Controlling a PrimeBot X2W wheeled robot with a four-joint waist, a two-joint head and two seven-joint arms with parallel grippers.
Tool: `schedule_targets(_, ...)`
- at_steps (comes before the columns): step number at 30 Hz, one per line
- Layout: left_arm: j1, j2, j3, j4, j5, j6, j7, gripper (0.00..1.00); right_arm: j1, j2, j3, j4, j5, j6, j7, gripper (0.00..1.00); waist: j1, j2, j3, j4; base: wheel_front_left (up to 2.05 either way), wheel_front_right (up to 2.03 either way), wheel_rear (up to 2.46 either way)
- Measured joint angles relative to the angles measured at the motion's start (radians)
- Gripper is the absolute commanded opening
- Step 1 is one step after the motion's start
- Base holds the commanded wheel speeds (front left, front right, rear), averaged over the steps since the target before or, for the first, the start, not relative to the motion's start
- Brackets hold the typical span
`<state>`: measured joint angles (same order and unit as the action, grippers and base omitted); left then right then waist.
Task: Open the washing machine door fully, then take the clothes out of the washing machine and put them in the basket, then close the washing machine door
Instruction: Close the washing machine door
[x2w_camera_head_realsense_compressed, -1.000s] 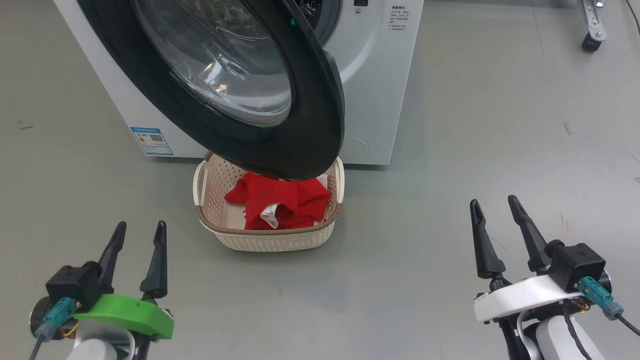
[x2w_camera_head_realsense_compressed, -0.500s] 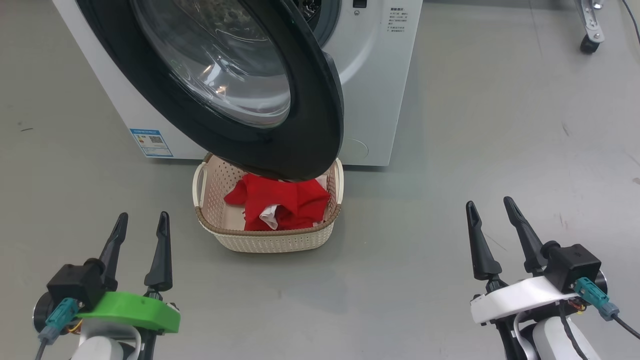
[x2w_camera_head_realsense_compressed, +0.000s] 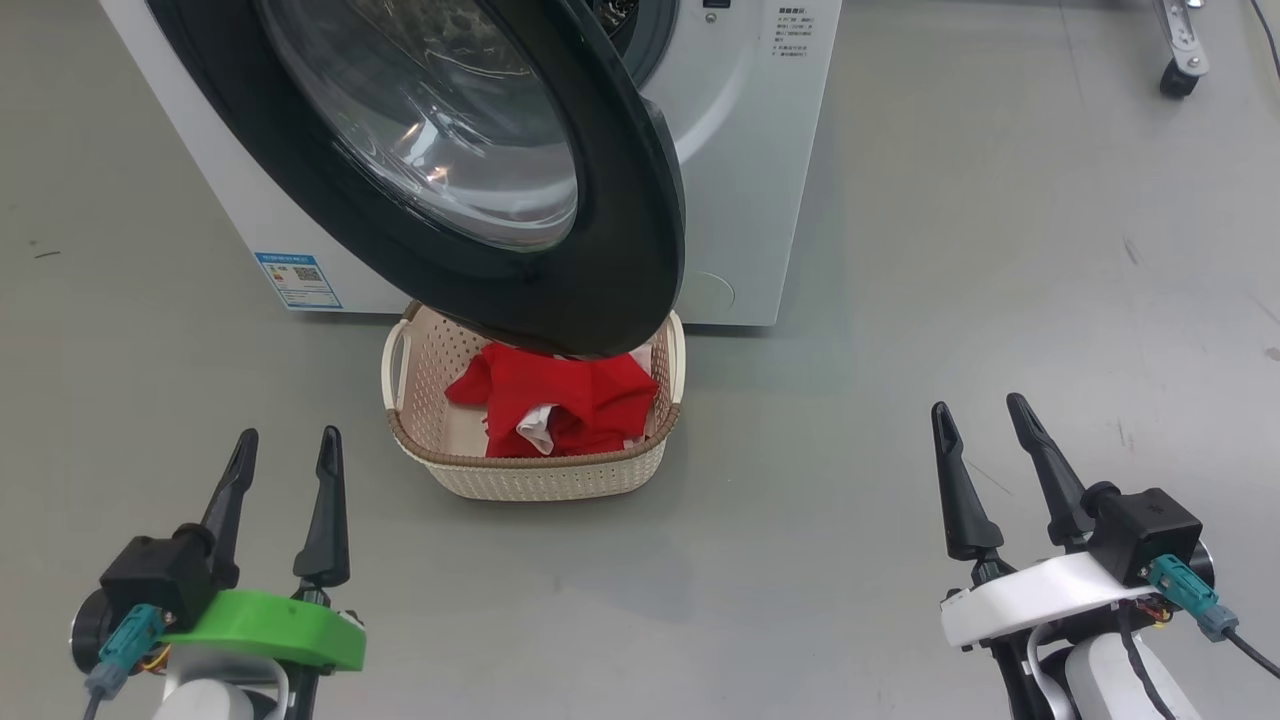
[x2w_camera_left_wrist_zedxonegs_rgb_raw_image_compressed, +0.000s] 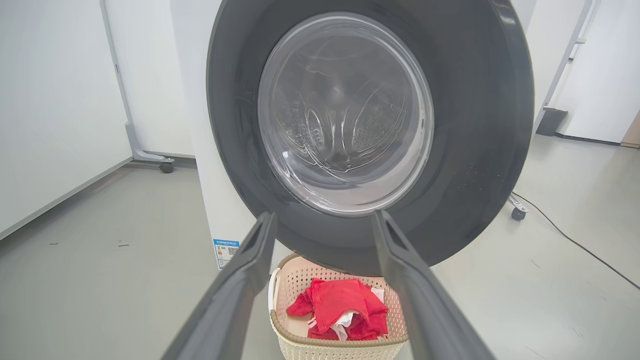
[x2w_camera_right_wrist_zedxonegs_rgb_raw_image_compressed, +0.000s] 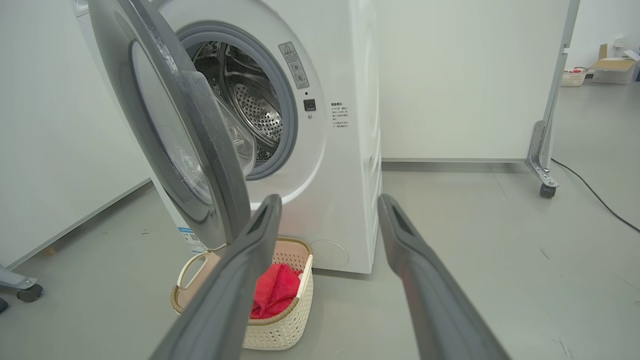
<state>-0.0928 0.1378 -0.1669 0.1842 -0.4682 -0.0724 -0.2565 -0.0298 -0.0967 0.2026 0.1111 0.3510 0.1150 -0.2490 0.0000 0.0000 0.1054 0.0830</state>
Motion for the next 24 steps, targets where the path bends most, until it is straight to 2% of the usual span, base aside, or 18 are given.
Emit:
schedule_targets(14,0.012,-0.025,0.015,0.000,0.022,-0.015,0.000,1.00,0.000,0.000,0.000,0.000,0.000,0.001,0.000,1.00,0.0000,0.0000,0.007,0.001,0.00,0.00,0.00)
schedule_targets(15,0.012,-0.027,0.016,0.000,0.023,-0.018,0.000,1.00,0.000,0.000,0.001,0.000,0.000,0.001,0.000,0.26,0.0000,0.0000,0.008,0.001,0.00,0.00,0.00)
schedule_targets(16,0.012,-0.028,0.016,-0.001,0.025,-0.021,0.000,1.00,0.000,-0.001,0.001,-0.002,0.000,0.001,0.000,0.00,0.0000,0.0000,0.009,0.002,0.00,0.00,0.00)
schedule_targets(24,0.012,-0.039,0.014,-0.012,0.032,-0.030,0.000,1.00,-0.005,-0.043,0.042,-0.034,-0.036,0.007,0.000,0.00,0.0000,0.0000,0.040,0.011,0.00,0.00,0.00)
